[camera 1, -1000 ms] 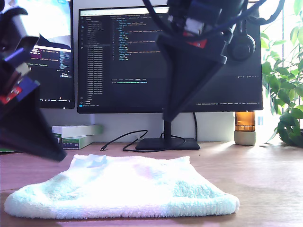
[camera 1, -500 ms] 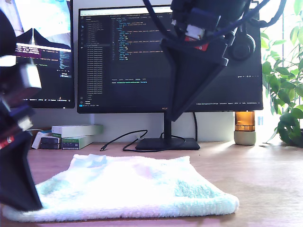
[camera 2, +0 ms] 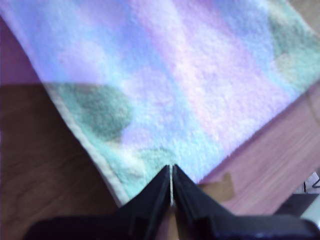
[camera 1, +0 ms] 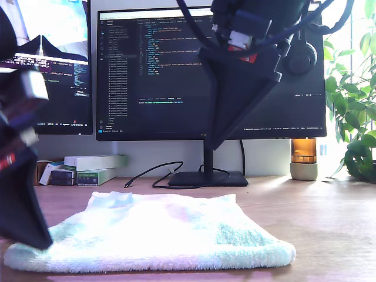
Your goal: Fold the tea towel to a neat square and place it to the right
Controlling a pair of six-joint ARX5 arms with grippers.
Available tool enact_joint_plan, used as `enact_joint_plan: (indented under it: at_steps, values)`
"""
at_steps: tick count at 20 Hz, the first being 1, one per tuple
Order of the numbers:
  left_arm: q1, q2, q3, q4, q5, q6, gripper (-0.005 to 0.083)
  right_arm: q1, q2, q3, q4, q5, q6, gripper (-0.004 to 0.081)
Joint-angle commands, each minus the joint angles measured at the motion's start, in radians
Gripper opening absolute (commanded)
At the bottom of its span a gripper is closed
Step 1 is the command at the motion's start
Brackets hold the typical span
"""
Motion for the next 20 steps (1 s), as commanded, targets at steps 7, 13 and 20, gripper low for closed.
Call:
enact_joint_plan:
  at_steps: [7, 13, 20]
  values:
    - [-0.001, 0.006, 0.004, -0.059, -0.050, -0.030, -0.0021, 0.002, -0.014, -0.003, 0.034, -0.009, 0.007, -0.0012]
    - [-0.001, 0.070, 0.003, -0.093, -0.103, -0.045, -0.0021, 0.002, -0.014, -0.003, 0.034, -0.009, 0.007, -0.0012]
    - [-0.001, 0.058, 0.011, -0.093, -0.101, -0.044, -0.0021, 0.002, -0.014, -0.003, 0.032, -0.009, 0.003, -0.0012]
